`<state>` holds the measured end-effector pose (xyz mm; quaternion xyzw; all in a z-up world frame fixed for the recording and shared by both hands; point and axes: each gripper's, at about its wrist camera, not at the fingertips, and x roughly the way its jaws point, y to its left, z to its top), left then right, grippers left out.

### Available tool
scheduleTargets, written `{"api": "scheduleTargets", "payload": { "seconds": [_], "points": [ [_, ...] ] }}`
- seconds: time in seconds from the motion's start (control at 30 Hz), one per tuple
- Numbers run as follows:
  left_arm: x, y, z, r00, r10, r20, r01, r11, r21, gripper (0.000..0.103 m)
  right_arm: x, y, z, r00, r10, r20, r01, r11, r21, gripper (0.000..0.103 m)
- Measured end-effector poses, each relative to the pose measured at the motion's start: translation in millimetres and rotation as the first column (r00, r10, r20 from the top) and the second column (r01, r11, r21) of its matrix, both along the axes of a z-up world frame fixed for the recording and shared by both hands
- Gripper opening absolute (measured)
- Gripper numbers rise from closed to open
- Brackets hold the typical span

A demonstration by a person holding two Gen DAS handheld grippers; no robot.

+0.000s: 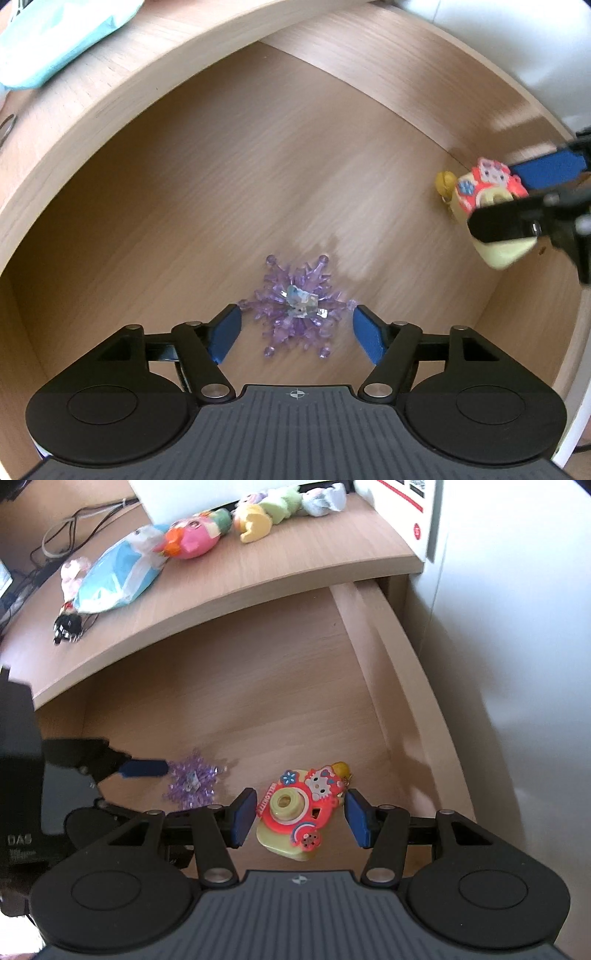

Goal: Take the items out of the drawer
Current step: 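Grasp the purple snowflake with the left gripper while the right gripper grasps the red cat-face keychain, then lift both keychains out of the drawer up over the desktop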

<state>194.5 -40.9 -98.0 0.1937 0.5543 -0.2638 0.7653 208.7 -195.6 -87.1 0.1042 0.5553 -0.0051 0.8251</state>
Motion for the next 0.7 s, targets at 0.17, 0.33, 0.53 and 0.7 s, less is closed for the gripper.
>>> {"api": "scheduleTargets", "payload": {
  "seconds": [0.17, 0.33, 0.53, 0.7],
  "points": [
    [1, 20, 5, 0.996, 0.076, -0.035, -0.078, 0.995, -0.056, 0.055, -21, 0, 12, 1.000, 0.005, 0.010, -0.005, 1.000, -0.004, 0.052],
    [-8, 36, 28, 0.994, 0.101, -0.035, -0.105, 0.988, -0.110, 0.055, -29, 1, 31, 0.999, 0.012, 0.039, -0.012, 1.000, -0.003, 0.052],
    [-33, 84, 102, 0.989, 0.149, 0.019, -0.140, 0.957, -0.254, 0.055, -34, 12, 60, 0.995, 0.046, 0.088, -0.049, 0.999, 0.022, 0.052],
    [-25, 116, 158, 0.957, 0.248, 0.152, -0.185, 0.922, -0.339, 0.055, -27, 29, 93, 0.982, 0.090, 0.169, -0.096, 0.995, 0.030, 0.052]
  ]
}}
